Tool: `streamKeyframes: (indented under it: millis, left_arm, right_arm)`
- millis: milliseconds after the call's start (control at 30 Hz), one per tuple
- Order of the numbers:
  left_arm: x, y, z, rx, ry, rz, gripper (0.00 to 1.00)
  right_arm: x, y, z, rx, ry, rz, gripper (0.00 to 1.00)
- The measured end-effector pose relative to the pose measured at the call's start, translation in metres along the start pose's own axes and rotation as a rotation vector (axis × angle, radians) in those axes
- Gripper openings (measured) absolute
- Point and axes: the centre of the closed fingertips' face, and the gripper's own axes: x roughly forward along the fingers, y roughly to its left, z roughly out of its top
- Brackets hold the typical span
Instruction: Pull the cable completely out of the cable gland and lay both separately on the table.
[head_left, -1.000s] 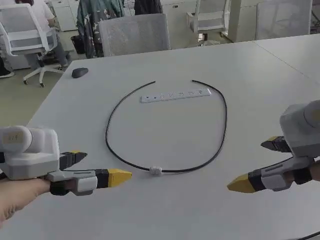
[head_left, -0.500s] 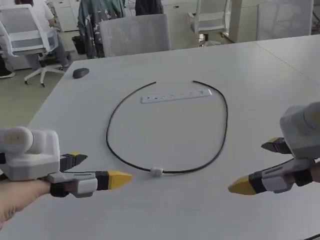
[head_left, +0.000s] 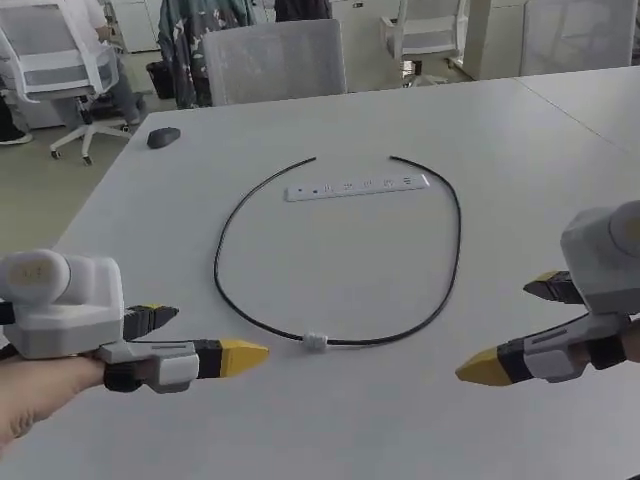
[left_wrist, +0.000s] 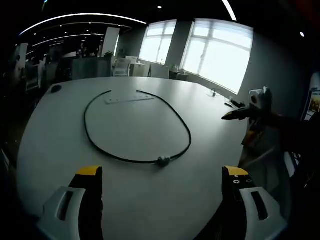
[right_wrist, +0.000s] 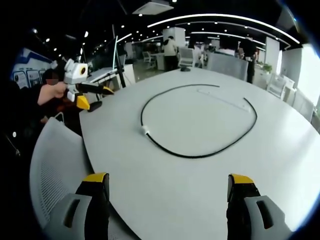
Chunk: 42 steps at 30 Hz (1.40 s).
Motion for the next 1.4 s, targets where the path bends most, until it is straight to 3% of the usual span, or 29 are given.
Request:
streamKeyframes:
  millis: [133, 567, 767, 1133, 1200, 1267, 1333, 1400]
  left_arm:
    - [0.002, -0.002, 0.001, -0.029, -0.005, -0.018, 0.99]
    - [0.008, 0.004, 0.002, -0.023, -0.014, -0.021, 0.99]
    - [0.011, 0.008, 0.002, -0.065, -0.029, -0.035, 0.98]
    - [0.016, 0.015, 0.001, -0.089, -0.051, -0.04, 0.94]
    - [0.016, 0.016, 0.0, -0.09, -0.049, -0.038, 0.93]
    - [0.017, 0.016, -0.004, -0.067, -0.037, -0.046, 0.89]
    - [0.018, 0.017, -0.013, -0.065, -0.002, -0.046, 0.86]
    - [0.018, 0.016, -0.014, -0.067, -0.003, -0.054, 0.84]
  right_arm:
    - [0.005, 0.001, 0.006, -0.012, 0.005, 0.01, 0.99]
    - [0.028, 0.003, 0.028, -0.07, 0.012, 0.046, 0.92]
    - [0.039, 0.005, 0.035, -0.083, 0.017, 0.067, 0.92]
    - [0.064, 0.018, 0.054, -0.132, 0.022, 0.125, 0.8]
    - [0.069, 0.019, 0.054, -0.136, 0.035, 0.126, 0.79]
    - [0.076, 0.025, 0.051, -0.132, 0.065, 0.162, 0.73]
    - [0.081, 0.027, 0.051, -0.143, 0.072, 0.171, 0.72]
    - [0.088, 0.028, 0.053, -0.178, 0.07, 0.168, 0.71]
